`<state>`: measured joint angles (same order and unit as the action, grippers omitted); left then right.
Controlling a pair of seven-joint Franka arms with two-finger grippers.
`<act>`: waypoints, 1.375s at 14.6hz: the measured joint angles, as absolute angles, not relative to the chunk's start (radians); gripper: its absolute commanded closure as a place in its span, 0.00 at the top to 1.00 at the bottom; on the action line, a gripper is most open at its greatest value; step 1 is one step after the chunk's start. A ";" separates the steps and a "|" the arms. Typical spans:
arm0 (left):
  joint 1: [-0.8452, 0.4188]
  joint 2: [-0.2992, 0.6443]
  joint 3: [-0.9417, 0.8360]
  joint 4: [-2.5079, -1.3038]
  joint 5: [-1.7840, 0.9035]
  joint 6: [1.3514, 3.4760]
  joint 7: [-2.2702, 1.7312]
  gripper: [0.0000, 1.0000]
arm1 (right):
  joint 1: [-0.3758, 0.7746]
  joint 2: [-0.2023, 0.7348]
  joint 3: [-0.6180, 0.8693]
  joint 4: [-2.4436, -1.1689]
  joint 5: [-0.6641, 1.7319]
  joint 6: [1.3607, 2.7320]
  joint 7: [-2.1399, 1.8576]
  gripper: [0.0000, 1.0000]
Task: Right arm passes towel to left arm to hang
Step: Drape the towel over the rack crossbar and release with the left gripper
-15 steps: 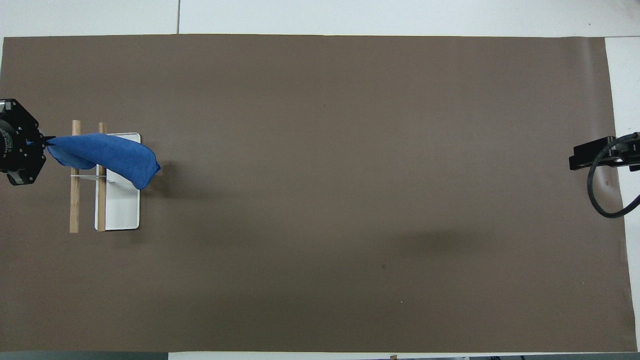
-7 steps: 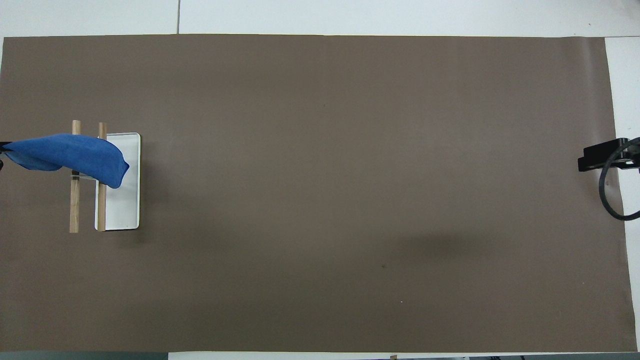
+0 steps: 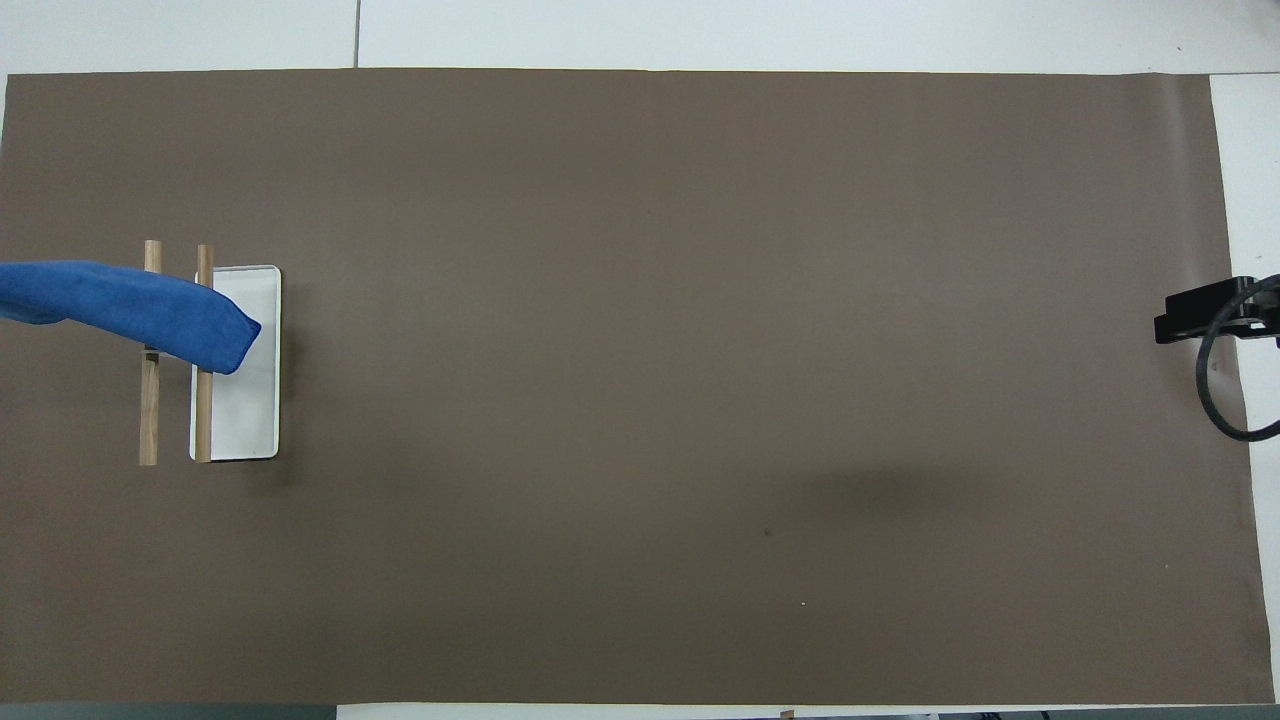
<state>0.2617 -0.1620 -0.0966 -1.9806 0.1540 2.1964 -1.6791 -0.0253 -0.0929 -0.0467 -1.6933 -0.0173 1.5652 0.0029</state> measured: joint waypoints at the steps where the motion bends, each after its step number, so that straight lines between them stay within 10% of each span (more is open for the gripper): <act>1: 0.262 -0.155 -0.097 -1.990 0.154 2.209 -1.679 0.00 | -0.025 -0.093 -0.047 -1.693 -0.017 1.565 0.003 1.00; 20: 0.356 -0.095 -0.097 -2.172 0.154 2.399 -1.679 0.00 | -0.025 -0.093 -0.047 -1.694 -0.017 1.565 0.003 1.00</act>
<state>0.3562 -0.0947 -0.0965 -2.1720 0.1540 2.3991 -1.6795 -0.0253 -0.0933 -0.0467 -1.6943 -0.0173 1.5652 0.0029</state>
